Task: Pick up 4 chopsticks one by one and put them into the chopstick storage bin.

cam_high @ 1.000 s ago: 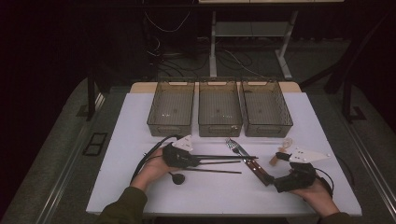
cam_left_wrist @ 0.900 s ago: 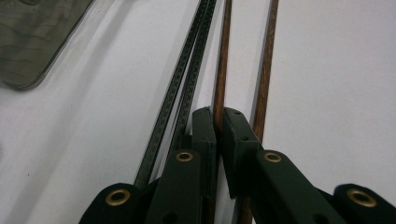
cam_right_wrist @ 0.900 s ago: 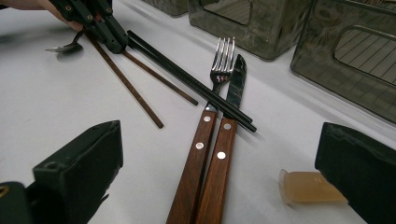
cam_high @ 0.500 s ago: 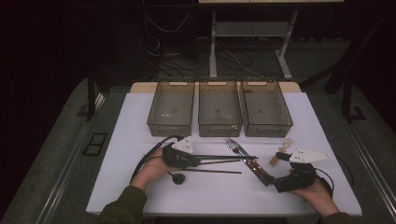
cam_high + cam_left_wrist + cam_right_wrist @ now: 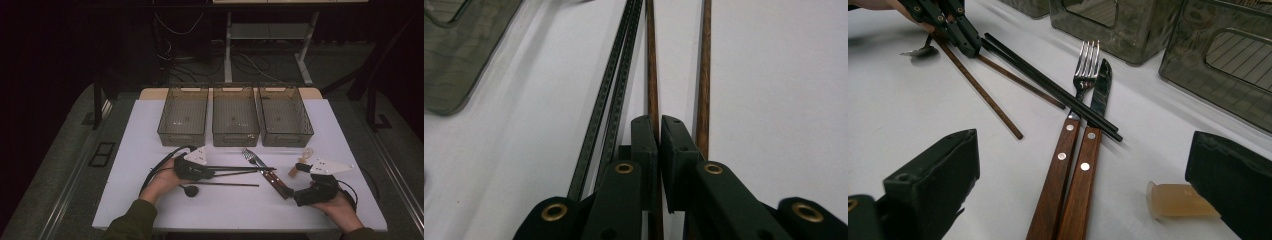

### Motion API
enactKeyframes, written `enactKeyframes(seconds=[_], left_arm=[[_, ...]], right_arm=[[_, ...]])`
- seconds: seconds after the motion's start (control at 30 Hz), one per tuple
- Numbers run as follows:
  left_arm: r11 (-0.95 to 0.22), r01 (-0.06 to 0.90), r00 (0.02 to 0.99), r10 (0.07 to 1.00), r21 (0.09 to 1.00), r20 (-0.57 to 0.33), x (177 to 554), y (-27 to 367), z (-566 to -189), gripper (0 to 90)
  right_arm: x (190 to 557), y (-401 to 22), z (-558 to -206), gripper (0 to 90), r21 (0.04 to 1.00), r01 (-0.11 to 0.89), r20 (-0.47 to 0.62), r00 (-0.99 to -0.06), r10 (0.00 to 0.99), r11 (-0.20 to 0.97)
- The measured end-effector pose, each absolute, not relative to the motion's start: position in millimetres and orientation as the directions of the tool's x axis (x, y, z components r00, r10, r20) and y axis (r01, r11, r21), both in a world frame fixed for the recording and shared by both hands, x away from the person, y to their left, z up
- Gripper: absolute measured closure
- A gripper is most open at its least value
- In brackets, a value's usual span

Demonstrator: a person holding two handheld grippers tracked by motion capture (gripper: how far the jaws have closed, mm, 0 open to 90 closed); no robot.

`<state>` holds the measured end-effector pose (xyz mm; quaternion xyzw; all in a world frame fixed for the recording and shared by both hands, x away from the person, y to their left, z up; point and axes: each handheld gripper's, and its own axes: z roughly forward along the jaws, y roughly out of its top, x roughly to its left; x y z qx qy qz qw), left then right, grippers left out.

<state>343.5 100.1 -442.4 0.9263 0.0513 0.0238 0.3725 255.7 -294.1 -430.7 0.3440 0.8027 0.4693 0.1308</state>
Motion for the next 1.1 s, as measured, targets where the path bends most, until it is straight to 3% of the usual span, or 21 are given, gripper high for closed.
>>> enactKeyframes(seconds=[0.53,1.1], left_arm=[[-0.671,0.092,0.992,0.122,0.736,-0.013,339,106,-425,84.6],[-0.612,0.226,0.96,0.27,0.757,-0.068,337,122,-407,84.6]], right_arm=[[256,-294,-431,1.1,0.843,0.429,0.112,-0.731,0.674,0.325],[256,-297,-433,1.2,0.839,0.448,0.136,-0.724,0.677,0.311]])
